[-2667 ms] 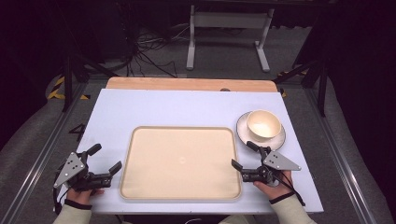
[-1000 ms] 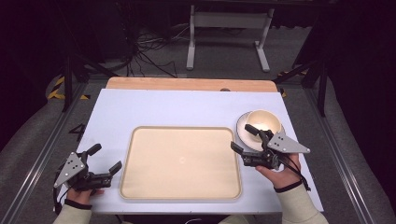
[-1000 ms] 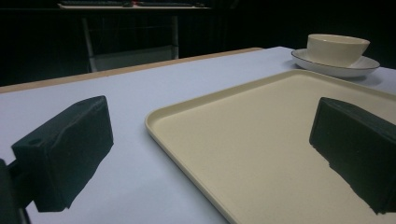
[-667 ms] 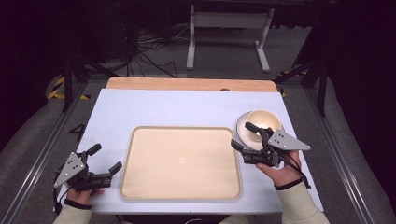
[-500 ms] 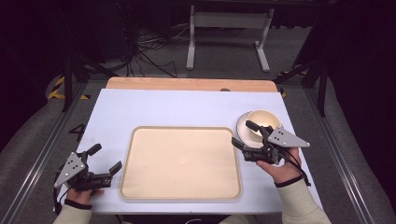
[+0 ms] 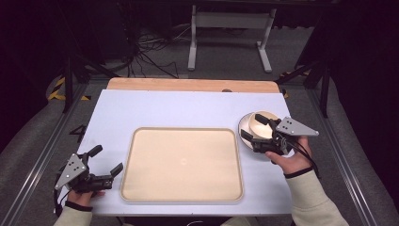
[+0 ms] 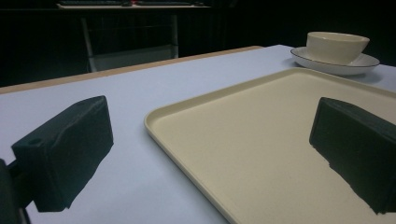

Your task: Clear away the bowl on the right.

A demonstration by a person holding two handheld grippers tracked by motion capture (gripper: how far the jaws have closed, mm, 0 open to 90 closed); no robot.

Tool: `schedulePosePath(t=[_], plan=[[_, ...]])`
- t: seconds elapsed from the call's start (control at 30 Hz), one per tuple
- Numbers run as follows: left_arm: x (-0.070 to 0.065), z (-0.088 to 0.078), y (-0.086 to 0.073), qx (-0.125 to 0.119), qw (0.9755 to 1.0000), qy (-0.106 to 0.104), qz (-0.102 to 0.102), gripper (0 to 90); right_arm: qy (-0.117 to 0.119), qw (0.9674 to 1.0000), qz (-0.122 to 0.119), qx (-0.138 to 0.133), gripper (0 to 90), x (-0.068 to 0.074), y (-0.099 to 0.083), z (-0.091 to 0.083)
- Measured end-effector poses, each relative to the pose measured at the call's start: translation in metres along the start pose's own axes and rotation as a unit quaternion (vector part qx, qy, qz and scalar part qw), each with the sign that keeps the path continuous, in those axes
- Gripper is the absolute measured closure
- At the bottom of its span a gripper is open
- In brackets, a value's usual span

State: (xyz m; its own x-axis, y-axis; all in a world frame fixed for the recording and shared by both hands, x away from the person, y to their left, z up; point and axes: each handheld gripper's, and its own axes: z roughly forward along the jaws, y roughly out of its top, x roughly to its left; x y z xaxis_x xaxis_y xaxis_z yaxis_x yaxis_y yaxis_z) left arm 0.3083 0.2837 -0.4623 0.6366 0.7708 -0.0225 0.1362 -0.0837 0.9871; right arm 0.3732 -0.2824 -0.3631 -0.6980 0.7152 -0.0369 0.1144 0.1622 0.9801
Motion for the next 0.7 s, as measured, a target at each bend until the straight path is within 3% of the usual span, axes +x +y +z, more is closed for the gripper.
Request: schedulePosePath(t=[0.33,0.4,0.53,0.7], plan=[[0.0,0.0,0.0,0.0,1.0,0.0,-0.001,0.2,-0.019,0.9998,0.0,0.008,20.0,-0.018,0.007,-0.003],[0.0,0.0,0.0,0.0,1.0,0.0,-0.001,0.2,-0.026,0.9995,-0.011,0.015,22.9,-0.023,0.009,-0.005],[0.0,0.0,0.0,0.0,1.0,0.001,0.0,0.2,-0.039,0.9992,-0.004,0.013,23.0,-0.028,0.011,-0.008],[0.0,0.0,0.0,0.0,1.0,0.001,-0.001,0.2,-0.05,0.9981,-0.01,0.034,24.3,-0.037,0.013,-0.01]])
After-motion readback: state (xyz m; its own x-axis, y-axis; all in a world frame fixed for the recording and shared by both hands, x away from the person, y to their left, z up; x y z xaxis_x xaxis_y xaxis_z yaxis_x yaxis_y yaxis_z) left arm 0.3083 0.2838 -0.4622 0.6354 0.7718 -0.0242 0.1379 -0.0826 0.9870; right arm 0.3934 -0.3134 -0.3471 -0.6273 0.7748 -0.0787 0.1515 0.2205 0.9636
